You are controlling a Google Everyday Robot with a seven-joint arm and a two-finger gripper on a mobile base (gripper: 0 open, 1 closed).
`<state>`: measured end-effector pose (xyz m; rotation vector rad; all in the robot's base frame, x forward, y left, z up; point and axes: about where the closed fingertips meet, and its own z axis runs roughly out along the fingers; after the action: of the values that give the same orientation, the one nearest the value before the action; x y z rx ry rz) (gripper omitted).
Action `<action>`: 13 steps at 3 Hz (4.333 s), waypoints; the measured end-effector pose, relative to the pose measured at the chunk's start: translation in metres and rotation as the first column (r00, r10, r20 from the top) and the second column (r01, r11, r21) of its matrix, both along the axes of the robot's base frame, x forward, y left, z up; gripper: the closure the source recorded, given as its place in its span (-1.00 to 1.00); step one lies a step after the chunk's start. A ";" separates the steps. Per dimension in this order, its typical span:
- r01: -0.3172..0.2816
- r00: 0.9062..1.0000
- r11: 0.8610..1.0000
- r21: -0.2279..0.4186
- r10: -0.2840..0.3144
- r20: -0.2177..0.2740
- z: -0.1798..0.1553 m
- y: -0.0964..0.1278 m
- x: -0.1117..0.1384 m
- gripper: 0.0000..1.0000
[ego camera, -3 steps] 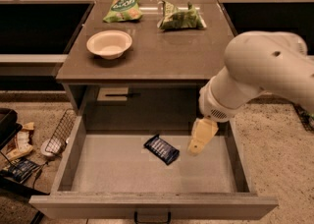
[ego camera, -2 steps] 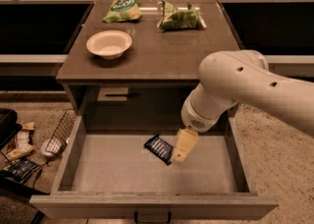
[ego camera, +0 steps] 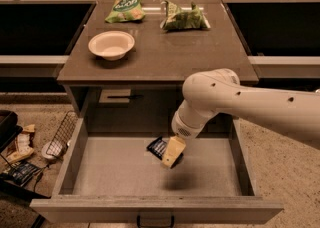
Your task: Pick rxbar blueberry from top drawer and place on counter
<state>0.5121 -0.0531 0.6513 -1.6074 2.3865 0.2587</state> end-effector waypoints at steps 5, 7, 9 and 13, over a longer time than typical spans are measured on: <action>0.165 0.986 0.984 0.067 -0.162 -0.050 -0.071 0.061 -0.024 -0.03; 0.165 0.986 0.984 0.067 -0.162 -0.050 -0.056 0.061 -0.024 0.92; 0.137 0.990 0.988 0.078 -0.134 -0.041 -0.039 0.059 -0.027 1.00; -0.210 0.974 0.950 0.231 0.184 0.129 0.287 0.043 -0.008 1.00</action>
Offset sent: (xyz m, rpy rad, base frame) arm -0.0177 0.0348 -0.0491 0.0263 0.0584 -0.1964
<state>0.5044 -0.0099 0.9381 -1.6959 2.0267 0.4723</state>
